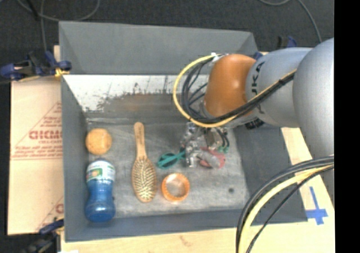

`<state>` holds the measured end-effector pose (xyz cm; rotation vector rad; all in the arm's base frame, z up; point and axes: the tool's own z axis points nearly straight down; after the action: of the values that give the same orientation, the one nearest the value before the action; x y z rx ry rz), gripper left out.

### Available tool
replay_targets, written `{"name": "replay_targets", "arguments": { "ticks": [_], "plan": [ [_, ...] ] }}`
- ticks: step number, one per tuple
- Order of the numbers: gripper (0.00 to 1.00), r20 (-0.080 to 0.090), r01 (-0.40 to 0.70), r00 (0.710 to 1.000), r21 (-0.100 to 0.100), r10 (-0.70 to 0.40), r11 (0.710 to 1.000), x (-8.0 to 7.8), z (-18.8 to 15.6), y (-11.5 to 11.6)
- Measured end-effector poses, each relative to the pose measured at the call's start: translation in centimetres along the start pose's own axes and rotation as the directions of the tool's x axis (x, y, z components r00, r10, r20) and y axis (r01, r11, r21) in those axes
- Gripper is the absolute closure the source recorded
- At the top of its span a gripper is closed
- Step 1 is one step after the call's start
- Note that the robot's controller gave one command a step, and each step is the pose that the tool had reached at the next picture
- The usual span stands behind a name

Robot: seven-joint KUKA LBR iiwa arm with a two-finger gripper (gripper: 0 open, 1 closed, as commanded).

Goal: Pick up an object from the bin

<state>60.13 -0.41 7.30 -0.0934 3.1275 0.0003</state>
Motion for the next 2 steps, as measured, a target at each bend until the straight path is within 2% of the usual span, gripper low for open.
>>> {"name": "replay_targets", "arguments": {
  "ticks": [2],
  "plan": [
    [1.0, -0.004, 0.001, 1.0, 0.0, -0.001, 1.0, 0.02, -0.21, -0.03]
  ]
}}
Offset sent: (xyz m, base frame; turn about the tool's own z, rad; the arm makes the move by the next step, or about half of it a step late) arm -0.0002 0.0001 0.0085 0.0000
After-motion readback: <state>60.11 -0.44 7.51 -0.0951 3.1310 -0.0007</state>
